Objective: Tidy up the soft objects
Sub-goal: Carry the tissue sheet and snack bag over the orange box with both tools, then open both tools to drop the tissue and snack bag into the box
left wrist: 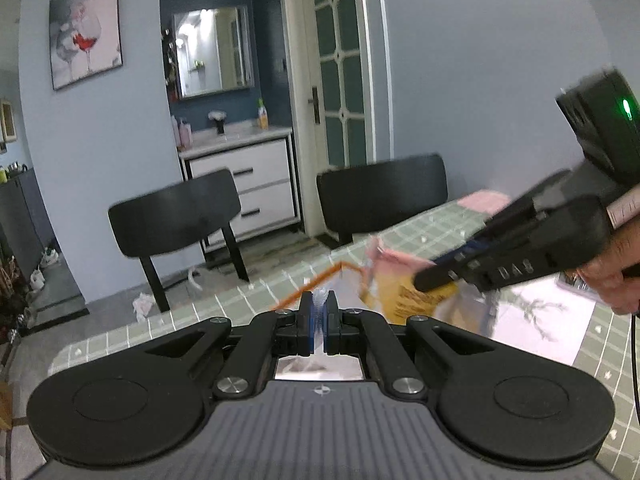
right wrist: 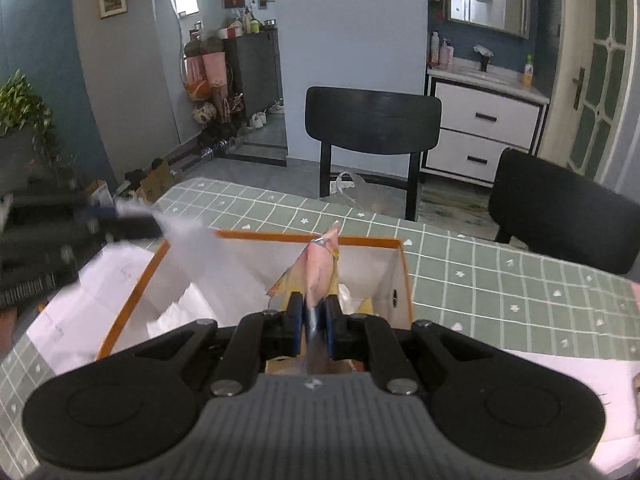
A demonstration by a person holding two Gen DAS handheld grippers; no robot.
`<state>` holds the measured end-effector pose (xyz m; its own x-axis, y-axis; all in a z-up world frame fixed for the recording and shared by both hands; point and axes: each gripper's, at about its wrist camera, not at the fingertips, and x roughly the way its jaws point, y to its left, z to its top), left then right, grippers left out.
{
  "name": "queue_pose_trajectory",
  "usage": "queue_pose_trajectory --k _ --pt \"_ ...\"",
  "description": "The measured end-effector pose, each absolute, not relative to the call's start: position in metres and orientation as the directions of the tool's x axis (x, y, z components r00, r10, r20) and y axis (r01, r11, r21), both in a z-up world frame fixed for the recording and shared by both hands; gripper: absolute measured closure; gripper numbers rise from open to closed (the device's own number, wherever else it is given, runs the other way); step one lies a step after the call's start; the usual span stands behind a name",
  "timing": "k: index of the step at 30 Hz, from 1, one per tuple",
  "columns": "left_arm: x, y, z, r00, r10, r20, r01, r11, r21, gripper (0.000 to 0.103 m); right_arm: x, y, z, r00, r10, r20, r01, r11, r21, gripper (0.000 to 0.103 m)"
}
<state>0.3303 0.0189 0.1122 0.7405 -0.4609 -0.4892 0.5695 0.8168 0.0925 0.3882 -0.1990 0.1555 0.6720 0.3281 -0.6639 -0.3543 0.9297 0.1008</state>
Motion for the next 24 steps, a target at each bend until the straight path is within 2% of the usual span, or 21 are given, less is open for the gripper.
queue_pose_trajectory --k 9,24 --pt "0.346 0.012 0.073 0.694 -0.421 -0.584 0.571 0.816 0.090 0.099 0.416 -0.188 0.112 0.617 0.369 -0.695 -0.320 0.925 0.206 0.095" --pt "0.343 0.003 0.033 0.623 -0.360 -0.695 0.593 0.796 0.120 0.097 0.422 -0.174 0.065 0.546 0.321 -0.774 -0.317 0.934 0.164 0.097"
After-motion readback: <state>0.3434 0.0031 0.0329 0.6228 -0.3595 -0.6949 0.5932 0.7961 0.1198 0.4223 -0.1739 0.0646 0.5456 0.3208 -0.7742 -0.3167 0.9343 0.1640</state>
